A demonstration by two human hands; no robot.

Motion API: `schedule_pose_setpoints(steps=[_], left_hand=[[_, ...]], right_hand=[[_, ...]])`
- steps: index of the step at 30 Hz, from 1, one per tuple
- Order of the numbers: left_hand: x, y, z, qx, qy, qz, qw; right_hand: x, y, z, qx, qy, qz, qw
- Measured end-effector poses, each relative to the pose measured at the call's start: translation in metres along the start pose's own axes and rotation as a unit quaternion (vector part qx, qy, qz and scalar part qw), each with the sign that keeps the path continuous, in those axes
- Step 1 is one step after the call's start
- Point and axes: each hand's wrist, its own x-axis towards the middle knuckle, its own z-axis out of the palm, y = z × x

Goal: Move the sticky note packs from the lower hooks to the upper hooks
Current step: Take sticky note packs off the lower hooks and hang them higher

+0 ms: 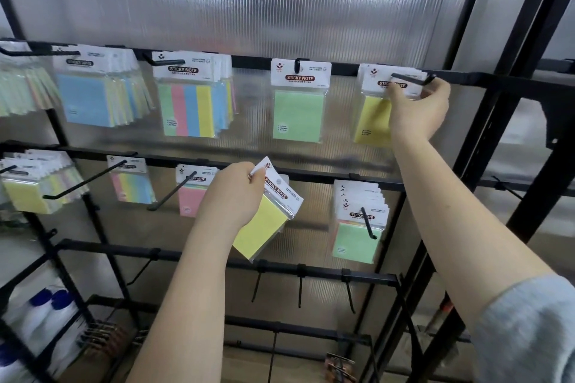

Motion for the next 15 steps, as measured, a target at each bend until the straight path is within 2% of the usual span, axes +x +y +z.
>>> schedule_pose_setpoints(steps=[7, 15], left_hand=[[0.001, 0.009, 0.003, -0.066, 0.007, 0.036, 0.997], [0.000, 0.028, 0.004, -0.224, 0.051, 0.099, 0.968]], right_hand=[[-0.023, 0.020, -0.025, 0.002, 0.002, -0.033, 0.999], [-0.069, 0.074, -0.078, -0.069, -0.113, 0.022, 0.991]])
